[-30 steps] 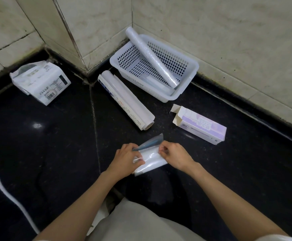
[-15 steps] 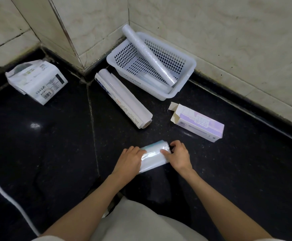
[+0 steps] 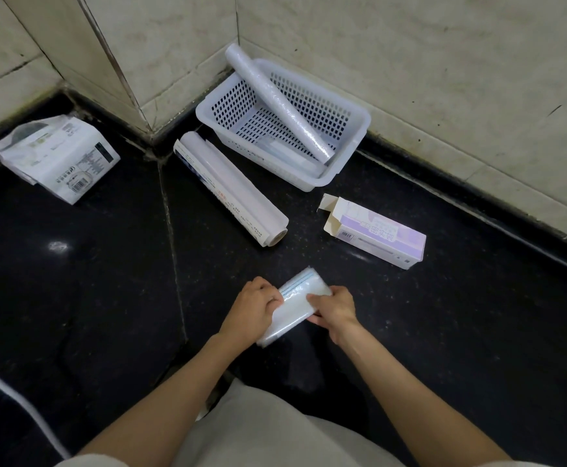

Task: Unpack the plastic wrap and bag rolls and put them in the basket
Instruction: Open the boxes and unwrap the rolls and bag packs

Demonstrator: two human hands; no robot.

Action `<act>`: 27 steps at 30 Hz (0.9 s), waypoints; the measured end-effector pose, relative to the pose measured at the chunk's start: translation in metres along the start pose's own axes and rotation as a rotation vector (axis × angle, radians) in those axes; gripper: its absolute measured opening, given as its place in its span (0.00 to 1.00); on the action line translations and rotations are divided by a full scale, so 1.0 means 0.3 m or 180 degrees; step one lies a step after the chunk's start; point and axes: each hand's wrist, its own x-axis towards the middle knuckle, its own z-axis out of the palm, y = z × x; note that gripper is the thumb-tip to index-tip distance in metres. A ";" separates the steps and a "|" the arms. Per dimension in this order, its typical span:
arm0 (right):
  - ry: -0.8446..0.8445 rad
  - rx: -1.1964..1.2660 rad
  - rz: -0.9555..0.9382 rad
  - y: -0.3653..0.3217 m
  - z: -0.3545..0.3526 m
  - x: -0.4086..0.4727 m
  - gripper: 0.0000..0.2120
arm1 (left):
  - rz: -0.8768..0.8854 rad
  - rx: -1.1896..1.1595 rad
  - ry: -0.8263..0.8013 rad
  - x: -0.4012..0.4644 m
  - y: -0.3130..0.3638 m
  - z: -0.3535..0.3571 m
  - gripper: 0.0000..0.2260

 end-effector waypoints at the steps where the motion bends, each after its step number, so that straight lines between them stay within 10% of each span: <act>1: 0.0116 -0.0123 -0.0100 0.001 0.012 0.001 0.14 | -0.0157 -0.0229 -0.0004 0.001 0.006 -0.001 0.06; 12: -0.0542 -0.0498 -0.0714 0.006 0.062 -0.043 0.13 | -0.1509 -0.2053 -0.0358 0.032 0.015 -0.042 0.24; 17: -0.1420 -0.0398 -0.1307 -0.003 0.020 -0.076 0.15 | -0.1301 -0.2078 -0.0226 0.010 0.020 -0.079 0.20; 27: -0.0869 -0.0626 -0.2579 -0.078 0.004 -0.113 0.09 | -0.0162 -0.1694 0.0727 -0.021 0.078 -0.117 0.23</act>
